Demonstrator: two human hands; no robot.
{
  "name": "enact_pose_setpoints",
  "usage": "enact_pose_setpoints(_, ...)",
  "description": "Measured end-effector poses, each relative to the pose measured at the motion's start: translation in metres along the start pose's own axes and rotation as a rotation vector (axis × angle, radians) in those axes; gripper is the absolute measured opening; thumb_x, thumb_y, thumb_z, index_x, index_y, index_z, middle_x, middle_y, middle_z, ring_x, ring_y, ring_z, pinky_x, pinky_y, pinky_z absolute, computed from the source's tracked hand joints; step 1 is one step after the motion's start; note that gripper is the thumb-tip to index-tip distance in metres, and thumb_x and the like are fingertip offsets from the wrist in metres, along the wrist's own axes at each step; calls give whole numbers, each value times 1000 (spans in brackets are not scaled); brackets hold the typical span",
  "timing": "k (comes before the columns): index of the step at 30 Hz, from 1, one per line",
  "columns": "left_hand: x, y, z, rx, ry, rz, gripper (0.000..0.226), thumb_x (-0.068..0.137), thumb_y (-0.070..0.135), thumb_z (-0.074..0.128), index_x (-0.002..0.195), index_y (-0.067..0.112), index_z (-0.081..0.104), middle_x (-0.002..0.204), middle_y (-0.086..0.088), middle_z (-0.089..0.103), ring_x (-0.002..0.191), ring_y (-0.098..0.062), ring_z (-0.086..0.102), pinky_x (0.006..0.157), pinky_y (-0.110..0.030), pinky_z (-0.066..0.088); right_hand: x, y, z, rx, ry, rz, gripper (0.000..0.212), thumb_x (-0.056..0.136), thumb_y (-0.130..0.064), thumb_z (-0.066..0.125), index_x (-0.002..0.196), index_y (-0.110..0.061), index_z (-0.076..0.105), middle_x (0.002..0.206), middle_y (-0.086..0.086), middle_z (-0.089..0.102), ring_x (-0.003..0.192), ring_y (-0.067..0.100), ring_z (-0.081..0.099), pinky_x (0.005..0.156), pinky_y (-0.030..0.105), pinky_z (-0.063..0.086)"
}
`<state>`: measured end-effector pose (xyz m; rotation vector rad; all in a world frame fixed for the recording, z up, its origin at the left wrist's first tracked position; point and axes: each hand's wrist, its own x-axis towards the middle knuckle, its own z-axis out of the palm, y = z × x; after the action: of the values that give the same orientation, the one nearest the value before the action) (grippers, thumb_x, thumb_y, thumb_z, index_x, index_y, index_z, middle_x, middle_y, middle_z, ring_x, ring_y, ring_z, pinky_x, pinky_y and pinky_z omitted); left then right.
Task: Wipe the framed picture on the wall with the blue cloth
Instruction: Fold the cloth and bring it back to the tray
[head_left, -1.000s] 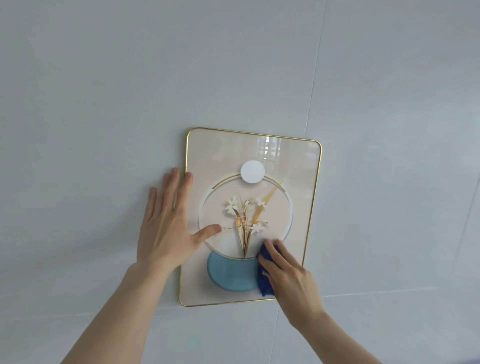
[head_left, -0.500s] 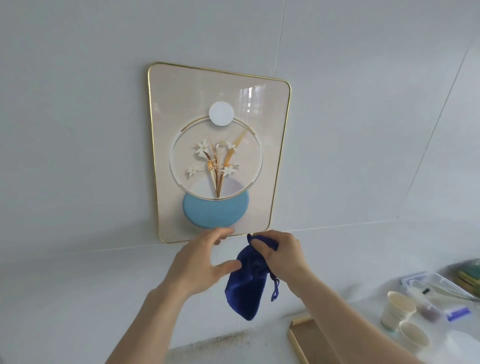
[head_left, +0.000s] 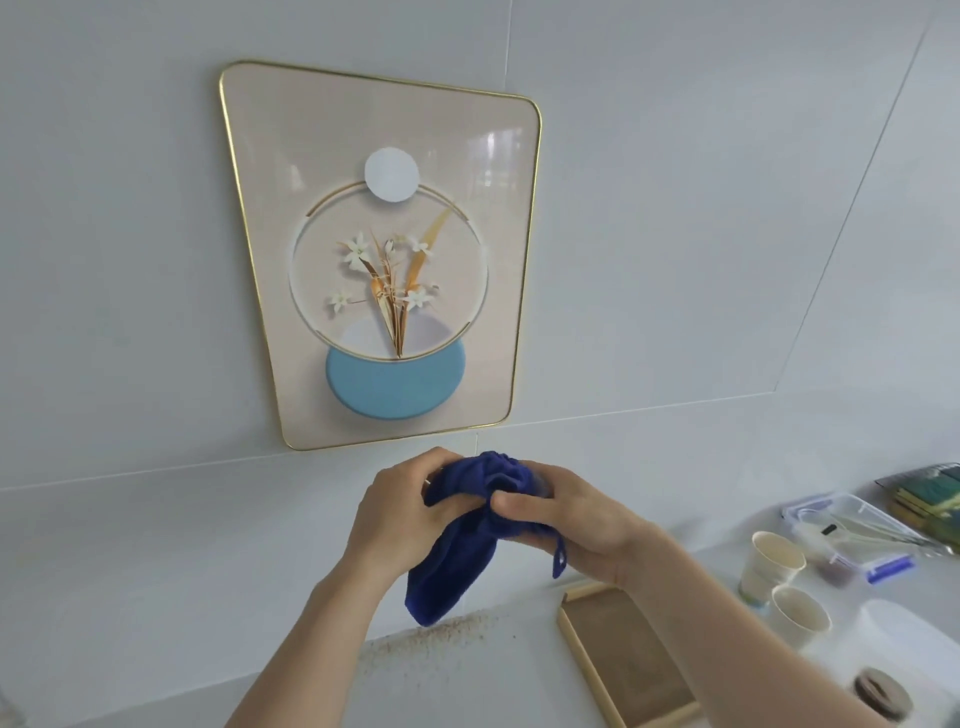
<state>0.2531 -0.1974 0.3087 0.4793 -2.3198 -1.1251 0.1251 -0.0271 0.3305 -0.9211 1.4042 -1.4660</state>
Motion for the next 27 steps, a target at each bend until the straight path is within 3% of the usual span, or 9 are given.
enact_pose_setpoints(2,3,6,11,-24,33,-30,20,80,53,71,91,36,69,82,15,76,79,-15,70,77,-45,61,-8,8,-17,-56,45,-9,38,91,2,74,128,0,66,132,28,68,125,39,68,100,36,61)
enact_pose_setpoints(4,5,13,21,-25,39,-61,24,80,53,70,85,30,69,76,9,74,73,-19,68,73,-48,59,-18,10,-35,-138,167,12,34,89,8,74,122,-1,70,125,30,71,115,40,73,92,37,65)
enact_pose_setpoints(8,17,22,42,43,5,-117,32,79,60,65,82,28,68,74,6,73,74,-21,67,72,-47,58,-39,8,-76,-352,256,71,25,88,-4,80,111,2,72,107,29,77,83,28,79,75,33,67)
enact_pose_setpoints(14,27,21,95,178,-163,-242,27,86,50,70,71,30,61,67,9,67,68,-18,61,65,-39,49,-62,26,-150,-583,396,171,29,85,-14,83,109,-7,68,91,20,78,73,25,77,68,34,65)
enact_pose_setpoints(16,25,19,122,201,-215,-267,30,86,48,72,66,32,57,63,13,63,65,-14,58,62,-32,44,-66,39,-174,-724,433,188,28,84,-15,82,107,-15,66,80,4,74,62,15,70,61,21,57)
enact_pose_setpoints(18,25,19,151,204,-267,-289,24,85,47,73,72,31,61,73,12,68,68,-13,62,64,-31,48,-71,52,-196,-848,444,171,27,82,-14,81,101,-24,65,74,-3,67,60,7,58,56,12,44)
enact_pose_setpoints(22,29,26,202,123,-328,-363,16,83,36,78,94,30,68,91,6,75,75,-19,73,64,-34,59,-79,78,-233,-913,484,152,29,80,-6,75,106,-17,74,91,1,73,69,5,55,68,24,48)
enact_pose_setpoints(27,34,21,257,92,-321,-444,26,79,25,79,95,34,61,91,2,76,80,-25,75,80,-48,63,-87,105,-272,-945,500,193,32,79,-4,73,107,-18,76,77,-17,59,73,10,54,74,31,48)
